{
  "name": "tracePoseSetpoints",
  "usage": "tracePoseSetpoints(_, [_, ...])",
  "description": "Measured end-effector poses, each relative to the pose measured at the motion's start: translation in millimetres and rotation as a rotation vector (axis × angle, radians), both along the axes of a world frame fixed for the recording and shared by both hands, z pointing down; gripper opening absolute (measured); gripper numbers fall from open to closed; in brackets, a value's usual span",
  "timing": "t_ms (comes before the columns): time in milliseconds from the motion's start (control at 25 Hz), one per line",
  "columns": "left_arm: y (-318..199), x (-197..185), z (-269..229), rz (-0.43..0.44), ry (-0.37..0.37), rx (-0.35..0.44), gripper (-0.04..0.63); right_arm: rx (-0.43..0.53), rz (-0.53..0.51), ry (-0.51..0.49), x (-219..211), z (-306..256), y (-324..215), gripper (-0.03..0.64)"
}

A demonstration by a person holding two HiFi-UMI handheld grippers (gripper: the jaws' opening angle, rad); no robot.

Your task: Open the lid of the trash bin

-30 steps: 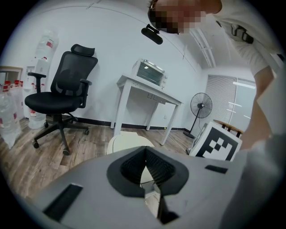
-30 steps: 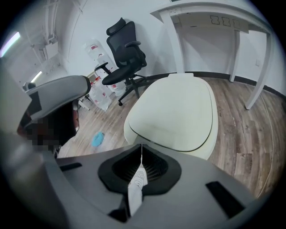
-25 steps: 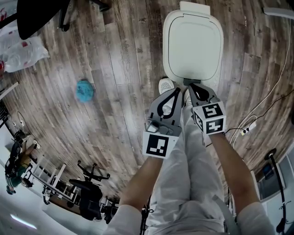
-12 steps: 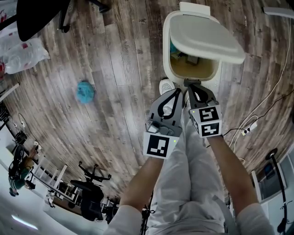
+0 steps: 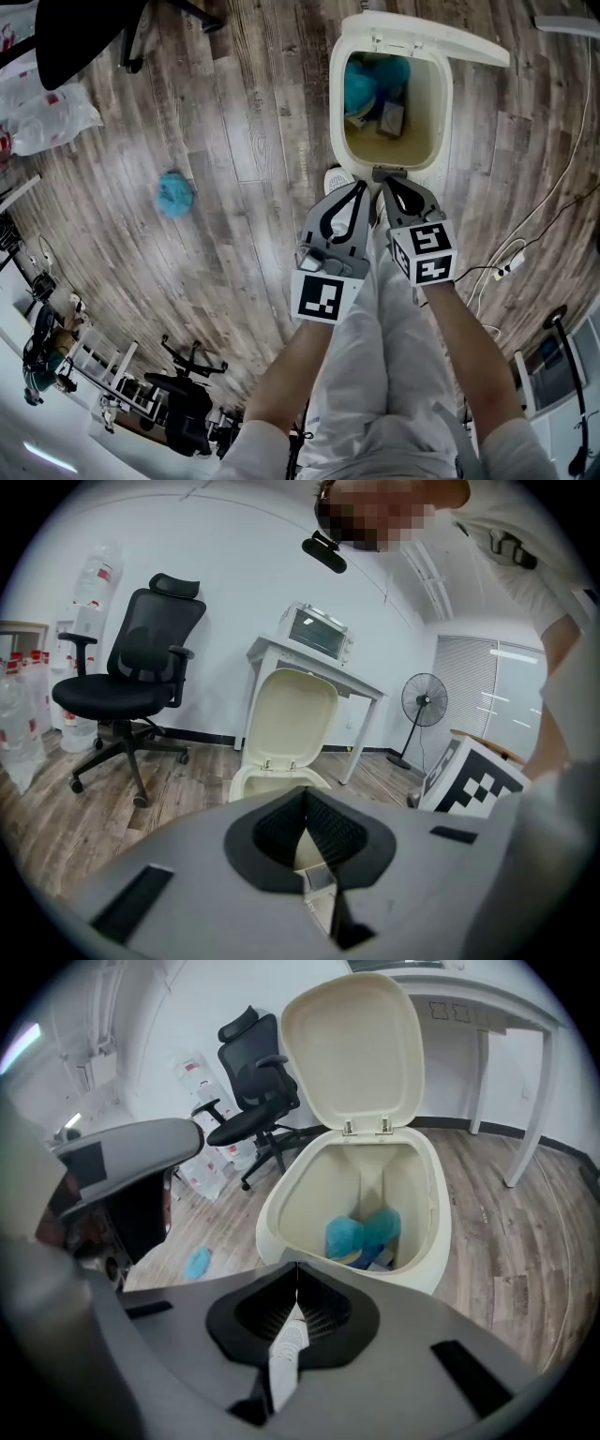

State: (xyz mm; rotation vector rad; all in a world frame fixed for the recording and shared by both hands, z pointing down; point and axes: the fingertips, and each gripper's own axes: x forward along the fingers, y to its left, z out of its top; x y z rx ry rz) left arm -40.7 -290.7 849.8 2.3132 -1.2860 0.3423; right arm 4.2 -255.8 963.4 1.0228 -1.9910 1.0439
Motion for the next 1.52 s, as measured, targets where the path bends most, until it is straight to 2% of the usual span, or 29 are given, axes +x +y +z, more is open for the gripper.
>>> tracePoseSetpoints(200, [-6, 2, -2, -0.009, 0.0, 0.015, -0.003, 0.077, 0.094, -0.048, 17, -14, -9, 0.017])
tracePoseSetpoints(360, [-6, 4, -5, -0.005, -0.005, 0.02, -0.002, 0.169, 0.163, -0.087, 29, -40, -22, 0.017])
tracePoseSetpoints(560, [-10, 10, -29, -0.012, 0.008, 0.042, -0.002, 0.231, 0.216, -0.129, 36, -84, -33, 0.017])
tracePoseSetpoints(800, [-25, 15, -75, 0.014, -0.005, 0.09, -0.003, 0.301, 0.256, -0.16, 44, -144, -52, 0.017])
tracePoseSetpoints(1400, [-45, 19, -220, -0.018, 0.015, 0.203, -0.003, 0.466, 0.321, -0.174, 91, -307, -76, 0.017])
tracePoseSetpoints(1520, [-50, 20, -255, -0.026, 0.016, 0.249, -0.003, 0.504, 0.337, -0.197, 103, -347, -78, 0.017])
